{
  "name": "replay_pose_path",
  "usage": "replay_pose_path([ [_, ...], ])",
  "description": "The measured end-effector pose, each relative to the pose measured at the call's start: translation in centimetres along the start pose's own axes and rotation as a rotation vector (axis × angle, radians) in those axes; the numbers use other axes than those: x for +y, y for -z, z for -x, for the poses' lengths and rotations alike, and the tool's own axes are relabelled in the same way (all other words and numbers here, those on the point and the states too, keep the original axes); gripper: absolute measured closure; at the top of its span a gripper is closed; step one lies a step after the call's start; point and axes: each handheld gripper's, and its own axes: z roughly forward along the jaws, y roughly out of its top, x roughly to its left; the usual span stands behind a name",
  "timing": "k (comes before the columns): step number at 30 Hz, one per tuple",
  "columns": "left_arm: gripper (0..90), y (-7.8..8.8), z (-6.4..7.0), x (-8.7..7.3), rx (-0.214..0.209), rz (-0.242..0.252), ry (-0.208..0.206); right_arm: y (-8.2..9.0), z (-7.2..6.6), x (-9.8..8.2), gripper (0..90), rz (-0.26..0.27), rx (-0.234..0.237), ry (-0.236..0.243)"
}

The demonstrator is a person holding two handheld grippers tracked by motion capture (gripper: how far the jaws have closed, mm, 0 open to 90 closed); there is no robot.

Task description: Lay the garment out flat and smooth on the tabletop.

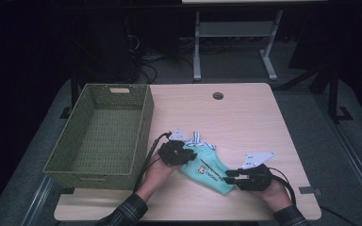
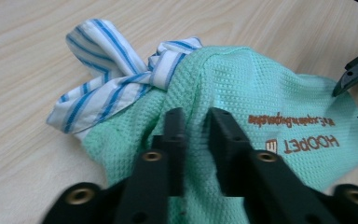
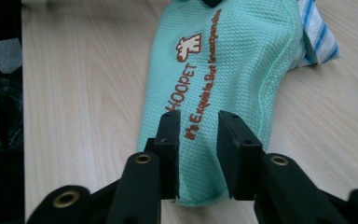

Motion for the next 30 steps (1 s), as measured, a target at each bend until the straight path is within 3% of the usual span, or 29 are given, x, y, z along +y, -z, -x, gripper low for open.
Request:
replay_pose_path([
  [3, 87.5, -0.8, -0.2, 0.3, -0.005, -0.014, -0.005, -0.4, 0.1, -0.2, 75.5, -0.027, -0.002, 0.005],
  [8, 89.0, -2.1, -0.2, 1.1, -0.019, -0.021, -0.016, -1.1, 0.5, -0.4, 88.7, -0.072, -0.009, 0.003],
  [13, 89.1, -3.1, -0.2, 2.2, -0.026, 0.001, -0.029, -1.3, 1.7, -0.7, 89.8, -0.1, -0.049, -0.017],
  [15, 89.1, -3.5, -0.2, 2.7, -0.032, 0.01, -0.031, -1.0, 2.4, -0.8, 89.8, -0.103, -0.088, -0.027],
  [21, 89.1, -3.8, -0.1, 3.8, -0.05, 0.045, -0.024, 0.4, 4.7, -1.5, 89.8, -0.073, -0.163, -0.081],
  [22, 89.1, -3.8, 0.0, 4.0, -0.052, 0.048, -0.024, 0.7, 4.9, -1.5, 89.5, -0.06, -0.165, -0.089],
  [25, 89.1, -3.8, 0.0, 4.2, -0.053, 0.054, -0.028, 1.8, 5.9, -1.4, 77.7, -0.02, -0.196, -0.107],
  [28, 89.1, -3.7, 0.1, 4.3, -0.054, 0.057, -0.028, 2.0, 6.9, -1.3, 69.9, 0.028, -0.157, -0.15],
  [30, 89.1, -3.6, 0.1, 4.4, -0.057, 0.057, -0.035, 1.6, 7.0, -1.2, 66.3, 0.033, -0.13, -0.148],
])
